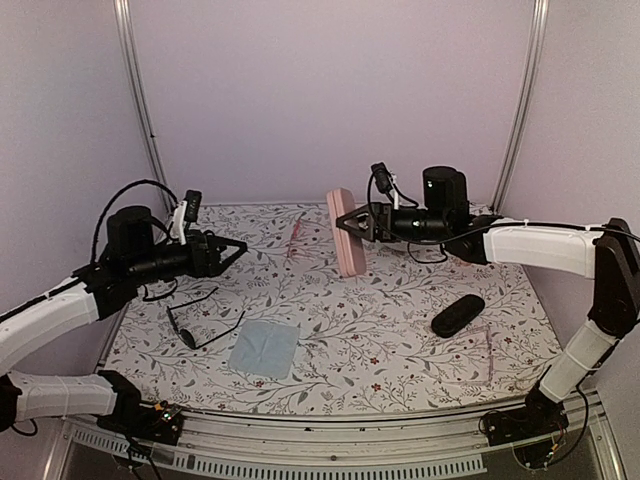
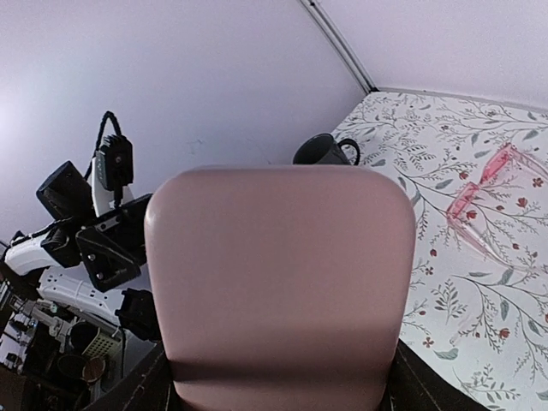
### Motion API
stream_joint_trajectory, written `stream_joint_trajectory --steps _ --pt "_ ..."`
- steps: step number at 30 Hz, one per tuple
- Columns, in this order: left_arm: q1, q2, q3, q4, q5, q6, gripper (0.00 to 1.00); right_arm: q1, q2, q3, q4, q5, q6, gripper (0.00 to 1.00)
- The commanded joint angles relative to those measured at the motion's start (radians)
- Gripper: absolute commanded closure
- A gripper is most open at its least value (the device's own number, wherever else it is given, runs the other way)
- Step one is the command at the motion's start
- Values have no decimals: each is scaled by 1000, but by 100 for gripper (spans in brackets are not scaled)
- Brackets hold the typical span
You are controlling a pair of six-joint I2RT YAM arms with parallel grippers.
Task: Organize the sunglasses
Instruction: Open the sunglasses case.
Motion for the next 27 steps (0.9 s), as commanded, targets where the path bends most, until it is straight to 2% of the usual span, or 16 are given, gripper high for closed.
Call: stream_joint_trajectory --steps 1,6,12,21,23,27 --pt "-154 98 60 187 30 0 3 38 -40 34 149 -71 8 64" --pt "-269 213 122 287 -11 23 4 65 -34 36 183 -96 31 72" --pt "-348 313 184 347 -78 34 6 82 -40 30 183 -110 36 77" --pt "-365 378 219 370 -142 33 8 88 -45 17 194 -115 42 80" --pt "-365 390 226 369 -146 34 8 88 -44 17 196 -118 42 85" --pt "-365 409 233 369 -160 34 7 90 -40 18 201 -120 42 87"
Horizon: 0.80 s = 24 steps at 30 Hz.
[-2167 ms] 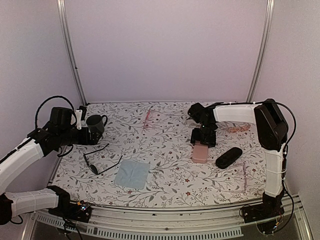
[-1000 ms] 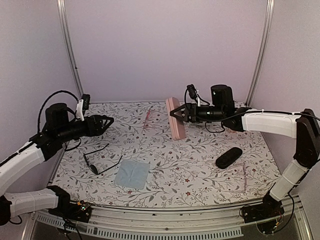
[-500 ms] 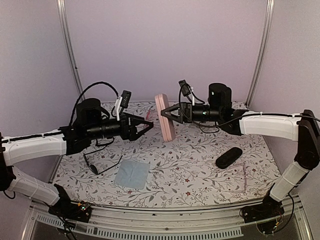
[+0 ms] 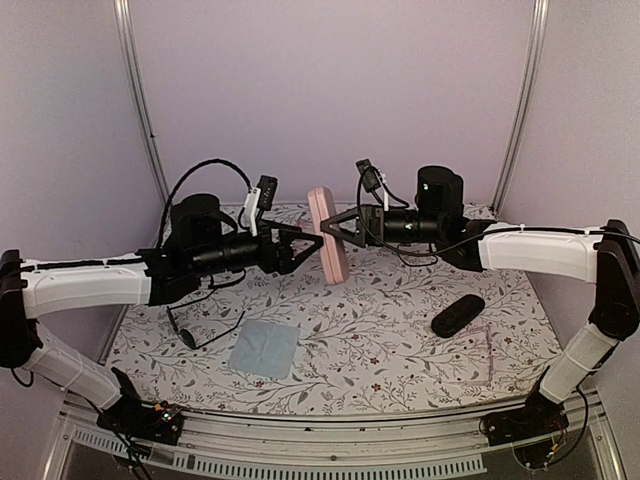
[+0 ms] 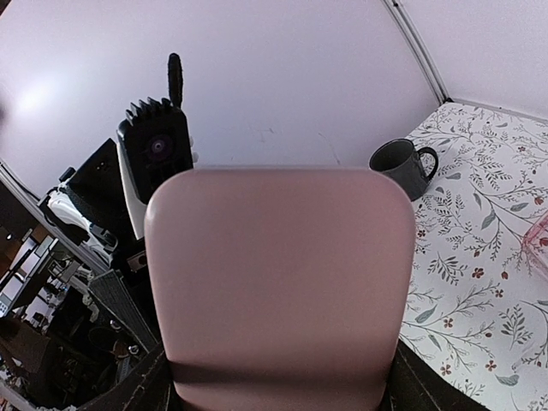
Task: Organize the sunglasses
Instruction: Open the sunglasses case.
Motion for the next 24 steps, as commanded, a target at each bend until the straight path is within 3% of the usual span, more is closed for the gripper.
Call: stream_joint_trajectory --steps 1,9,18,24 --pt "-12 26 34 27 -34 15 7 8 -34 18 62 -17 8 87" --pt "-12 49 38 18 -65 8 5 11 -35 19 63 -24 7 91" --pt "-9 49 14 -11 -148 4 9 11 -57 1 79 -46 12 100" --pt "8 47 -21 -29 -185 -13 10 10 -76 -17 97 -66 30 100"
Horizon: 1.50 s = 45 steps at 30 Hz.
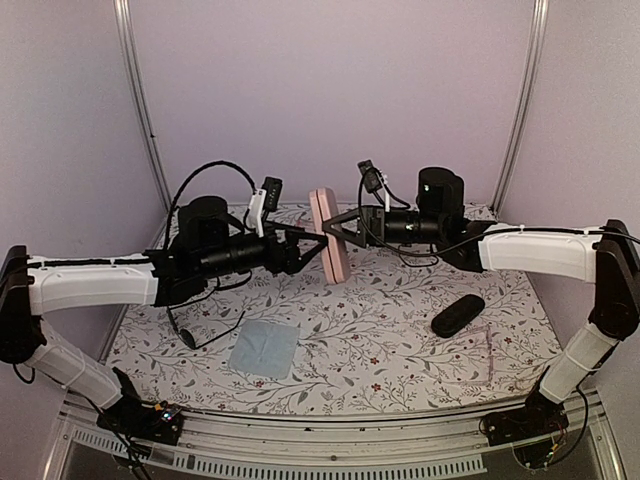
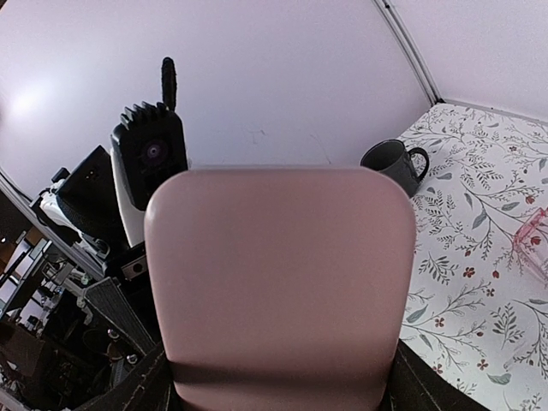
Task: Organize the sunglasses
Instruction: Open the sunglasses case.
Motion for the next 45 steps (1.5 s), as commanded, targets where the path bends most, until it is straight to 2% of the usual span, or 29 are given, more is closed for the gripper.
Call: stream_joint_trajectory --steps 1,27,45 --pt "23 9 -40 -50 -112 -11 11 15 -77 -8 90 -78 29 100" --pt "70 51 -99 -84 -204 -55 12 15 -143 -70 128 -108 59 100" --pt "72 57 -103 -131 -260 -45 12 15 -175 -122 60 1 36 100"
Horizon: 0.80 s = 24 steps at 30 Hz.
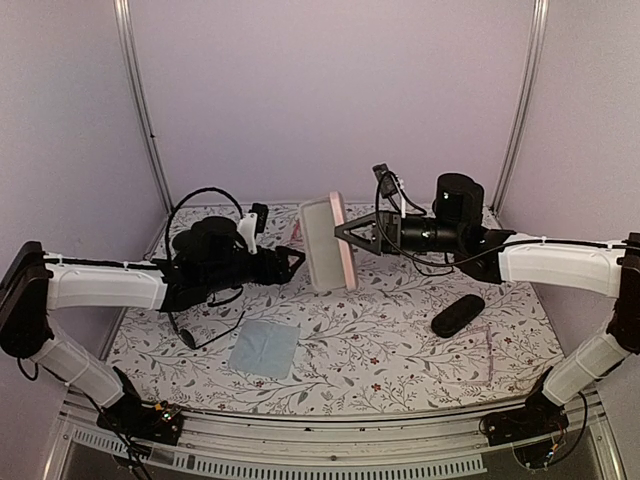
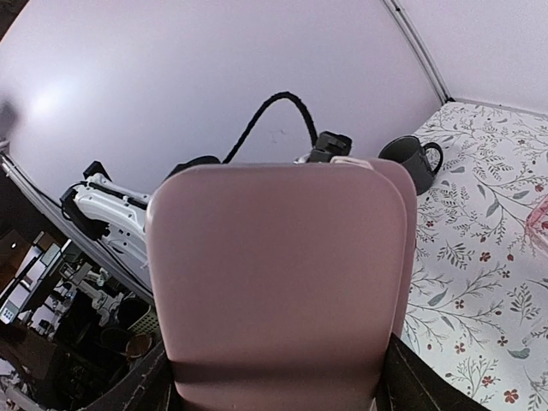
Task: Organize the sunglasses
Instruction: Open the sunglasses case, then pass from the right arm to the left
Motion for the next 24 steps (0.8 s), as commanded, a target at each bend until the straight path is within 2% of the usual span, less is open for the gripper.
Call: stream_joint_trajectory --steps 1,6,10,16,24 --pt "11 -2 -7 -55 -51 11 12 11 -47 0 28 0 -4 100" --pt "2 -69 3 -65 -26 21 13 11 -33 54 -161 159 -62 100" --pt "-17 -113 31 -113 -51 35 13 11 -12 88 -265 221 -92 100" --pt "-63 -61 121 -190 -84 57 14 11 14 103 -304 218 -91 100" --pt "-96 75 209 -185 -103 -8 24 11 25 104 -305 212 -59 100"
